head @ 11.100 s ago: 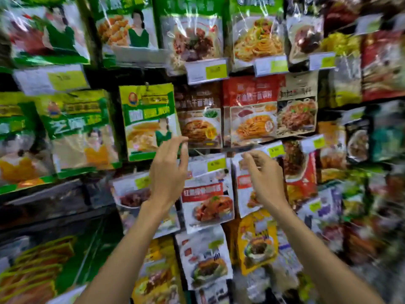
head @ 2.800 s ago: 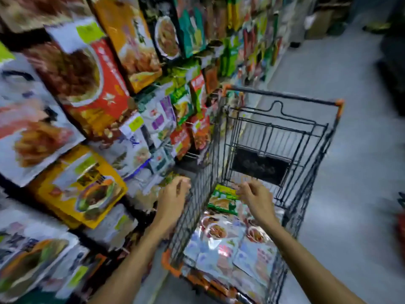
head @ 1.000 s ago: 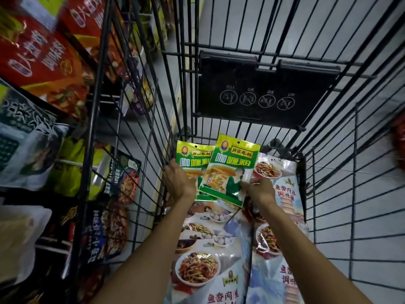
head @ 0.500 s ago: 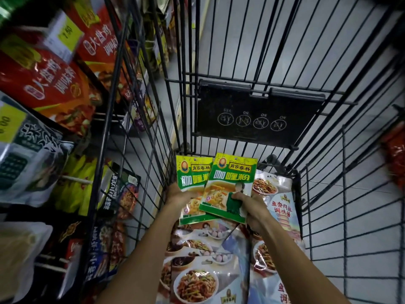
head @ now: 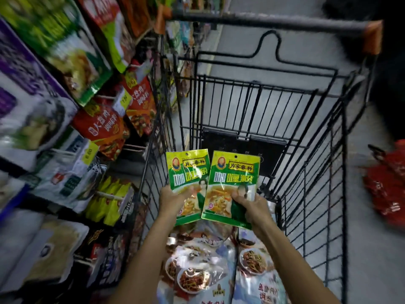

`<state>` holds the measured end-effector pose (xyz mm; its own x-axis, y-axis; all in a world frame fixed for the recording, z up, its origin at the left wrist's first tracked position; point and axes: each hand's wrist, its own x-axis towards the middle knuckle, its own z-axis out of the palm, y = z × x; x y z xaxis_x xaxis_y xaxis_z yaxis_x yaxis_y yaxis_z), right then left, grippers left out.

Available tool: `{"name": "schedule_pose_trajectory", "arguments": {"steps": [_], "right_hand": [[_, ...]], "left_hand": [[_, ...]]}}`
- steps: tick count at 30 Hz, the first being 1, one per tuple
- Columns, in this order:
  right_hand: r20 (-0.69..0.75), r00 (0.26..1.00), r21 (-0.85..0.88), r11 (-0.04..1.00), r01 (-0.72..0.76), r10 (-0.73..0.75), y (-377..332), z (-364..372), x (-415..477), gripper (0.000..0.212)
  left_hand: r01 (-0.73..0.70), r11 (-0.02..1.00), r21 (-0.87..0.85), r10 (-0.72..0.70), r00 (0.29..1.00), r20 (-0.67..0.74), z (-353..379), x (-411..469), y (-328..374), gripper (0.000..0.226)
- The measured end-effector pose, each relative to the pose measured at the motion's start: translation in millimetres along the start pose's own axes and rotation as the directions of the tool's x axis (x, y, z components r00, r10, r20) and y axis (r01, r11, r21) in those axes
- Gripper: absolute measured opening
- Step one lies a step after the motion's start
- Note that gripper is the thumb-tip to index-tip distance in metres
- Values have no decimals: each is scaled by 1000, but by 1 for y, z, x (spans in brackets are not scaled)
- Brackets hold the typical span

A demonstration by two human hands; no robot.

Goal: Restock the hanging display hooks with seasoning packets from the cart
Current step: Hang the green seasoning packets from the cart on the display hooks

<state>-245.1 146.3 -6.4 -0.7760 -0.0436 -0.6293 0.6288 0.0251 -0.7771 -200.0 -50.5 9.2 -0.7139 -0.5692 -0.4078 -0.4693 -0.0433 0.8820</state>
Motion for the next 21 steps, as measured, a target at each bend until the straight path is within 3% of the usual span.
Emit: {"name": "schedule_pose_trajectory", "arguments": {"steps": [5, 10, 18, 20, 21], "right_hand": [[141, 976, -14, 986, 169, -165, -61, 2, -67, 18], [296, 903, -10, 944, 329, -312, -113, 11, -155, 12], [545, 675, 15, 811, 585, -497, -174, 55, -308, 15], [599, 604, 50, 778, 626, -525, -183, 72, -346, 25], [633, 563, 70, 764, 641, -531, -186, 81, -365, 41]], "left_hand": [[-161, 986, -51, 158, 986, -60, -45, -66, 64, 20], [-272, 960, -68, 256, 949, -186, -103, -151, 118, 20], [-478, 877, -49, 400, 782, -479, -224, -317, 180, 27], [-529, 847, -49, 419, 723, -549, -257, -359, 192, 24], [-544, 838, -37, 426, 696, -579, -274, -379, 197, 23]]}}
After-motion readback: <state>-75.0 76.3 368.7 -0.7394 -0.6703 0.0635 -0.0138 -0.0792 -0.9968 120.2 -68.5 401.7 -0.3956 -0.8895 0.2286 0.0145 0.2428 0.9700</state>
